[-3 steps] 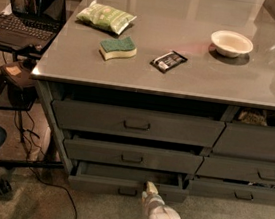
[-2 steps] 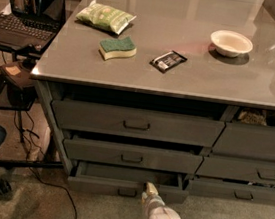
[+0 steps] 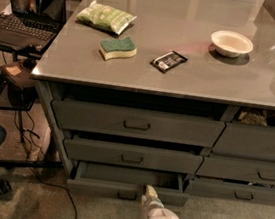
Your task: Open bottom drawer
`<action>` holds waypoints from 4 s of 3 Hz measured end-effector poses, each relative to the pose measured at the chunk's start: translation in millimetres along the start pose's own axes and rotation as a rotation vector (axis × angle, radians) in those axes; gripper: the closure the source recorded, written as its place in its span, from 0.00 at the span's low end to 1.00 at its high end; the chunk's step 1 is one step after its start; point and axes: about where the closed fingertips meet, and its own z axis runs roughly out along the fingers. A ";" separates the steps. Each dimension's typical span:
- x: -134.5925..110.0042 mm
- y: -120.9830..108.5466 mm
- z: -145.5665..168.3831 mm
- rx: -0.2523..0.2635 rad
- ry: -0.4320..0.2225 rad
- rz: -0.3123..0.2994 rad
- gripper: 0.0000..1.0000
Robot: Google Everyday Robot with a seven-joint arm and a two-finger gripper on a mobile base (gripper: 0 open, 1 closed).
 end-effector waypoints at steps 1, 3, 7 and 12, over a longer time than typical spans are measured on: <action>0.0 0.1 0.0 0.000 0.000 0.000 1.00; -3.3 11.1 -6.0 0.010 -0.004 0.001 1.00; -5.6 18.2 -16.5 -0.003 0.003 0.013 1.00; -16.4 46.4 -32.7 -0.033 0.020 0.049 1.00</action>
Offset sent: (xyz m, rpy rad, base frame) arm -0.0603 -0.0193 -0.0299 0.0080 -0.0173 -0.0452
